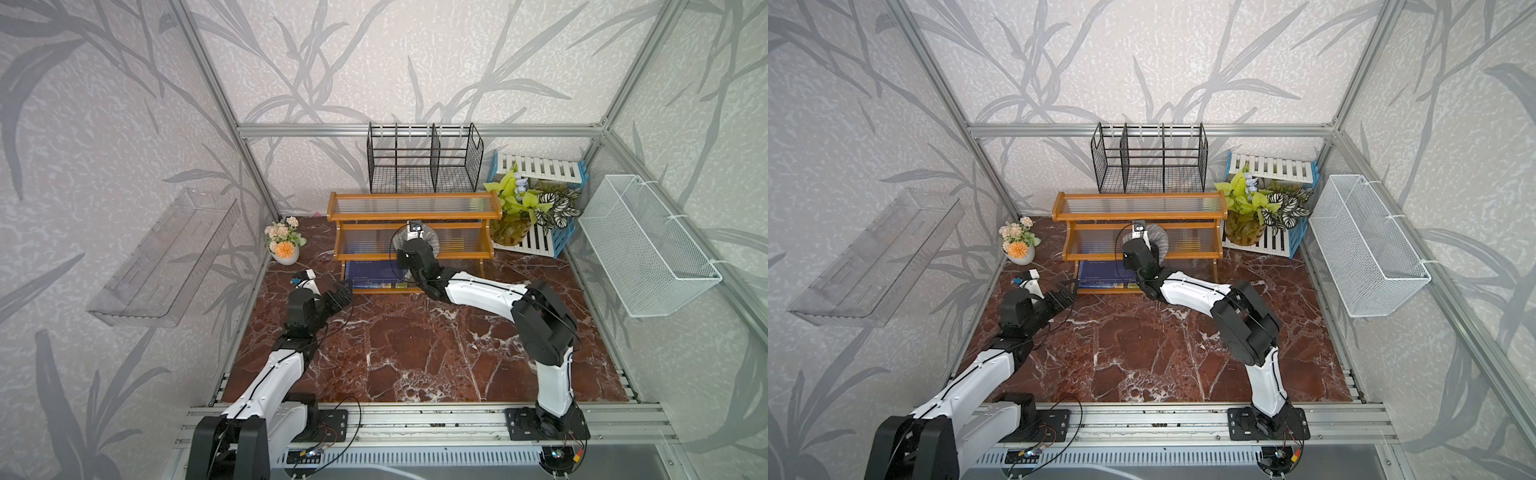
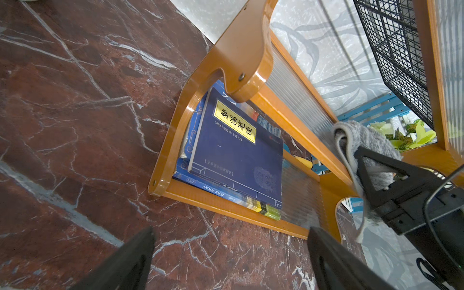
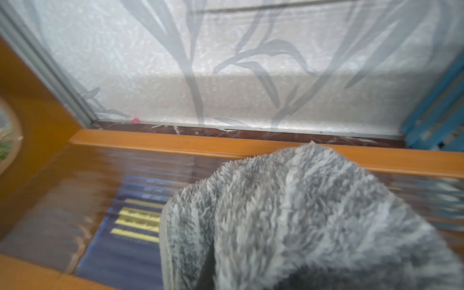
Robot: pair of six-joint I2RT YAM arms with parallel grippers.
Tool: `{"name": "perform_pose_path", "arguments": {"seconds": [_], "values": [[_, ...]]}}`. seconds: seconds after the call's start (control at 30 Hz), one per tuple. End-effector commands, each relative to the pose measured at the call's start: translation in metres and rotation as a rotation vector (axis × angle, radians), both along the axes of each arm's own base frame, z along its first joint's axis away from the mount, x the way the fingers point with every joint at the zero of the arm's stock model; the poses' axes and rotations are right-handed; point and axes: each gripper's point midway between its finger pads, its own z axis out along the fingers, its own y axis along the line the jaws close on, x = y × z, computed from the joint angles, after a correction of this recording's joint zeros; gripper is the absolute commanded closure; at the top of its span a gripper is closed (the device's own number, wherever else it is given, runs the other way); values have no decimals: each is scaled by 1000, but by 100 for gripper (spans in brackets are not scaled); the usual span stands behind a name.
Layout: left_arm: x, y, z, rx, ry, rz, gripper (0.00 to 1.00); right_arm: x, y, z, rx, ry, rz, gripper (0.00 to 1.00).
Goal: Wipe the bookshelf clean with a cloth
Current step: Wipe the dust from the shelf.
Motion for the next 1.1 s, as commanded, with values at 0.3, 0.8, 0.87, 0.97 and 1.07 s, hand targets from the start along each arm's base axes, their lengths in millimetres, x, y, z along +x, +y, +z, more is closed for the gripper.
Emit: {"name": "perform_pose_path", "arguments": {"seconds": [0.3,0.8,0.87,0.97,1.07], "values": [[-1,3,4,7,-21,9,1,-18,-173,-35,-35,113,-358,100],[0,3,3,2,-18,11,1,-11,-81,-21,-21,133,-11,100],[0,1,0,-3,-10,-1,1,-13,-55,-25,-46,130,33,100],[0,-3,-3,-10,3,-22,1,-14,-12,-22,-58,104,94,100],[-2,-6,-5,-19,5,-35,1,-15,26,-24,-56,103,153,100]]}}
